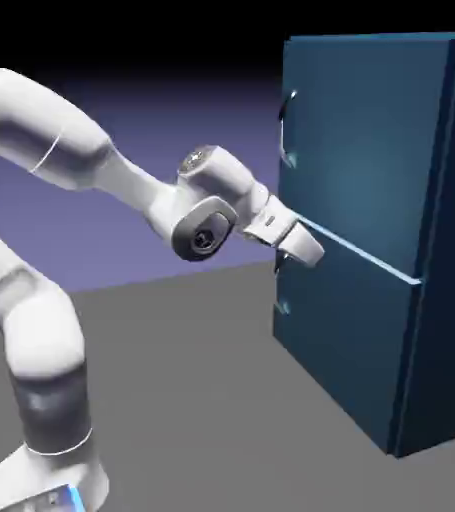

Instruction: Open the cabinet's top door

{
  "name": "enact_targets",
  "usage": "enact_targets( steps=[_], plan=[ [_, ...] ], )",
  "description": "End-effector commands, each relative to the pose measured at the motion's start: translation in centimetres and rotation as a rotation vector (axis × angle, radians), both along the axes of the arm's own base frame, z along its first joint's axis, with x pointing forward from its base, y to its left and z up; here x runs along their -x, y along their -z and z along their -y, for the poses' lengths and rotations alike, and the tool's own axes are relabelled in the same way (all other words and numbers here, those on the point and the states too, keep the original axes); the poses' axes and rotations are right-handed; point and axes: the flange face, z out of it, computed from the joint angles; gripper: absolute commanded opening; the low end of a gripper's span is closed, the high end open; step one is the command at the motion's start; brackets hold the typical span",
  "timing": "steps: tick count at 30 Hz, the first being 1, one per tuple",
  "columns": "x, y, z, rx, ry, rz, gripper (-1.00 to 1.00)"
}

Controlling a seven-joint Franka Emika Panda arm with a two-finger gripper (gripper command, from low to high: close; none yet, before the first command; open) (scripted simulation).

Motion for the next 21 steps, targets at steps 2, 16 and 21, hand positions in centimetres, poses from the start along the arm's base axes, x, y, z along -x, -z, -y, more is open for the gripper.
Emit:
enact_targets(
  steps=[2,16,21],
  plan=[
    [-0.1,-2.3,-0.1,-0.107,0.094,0.058,0.0],
    [1.8,-14.9,-4.6,-0.938,0.555,0.408,0.0],
    [2.6,-17.4,-7.6,-1.259,0.644,0.479,0.0]
  ],
)
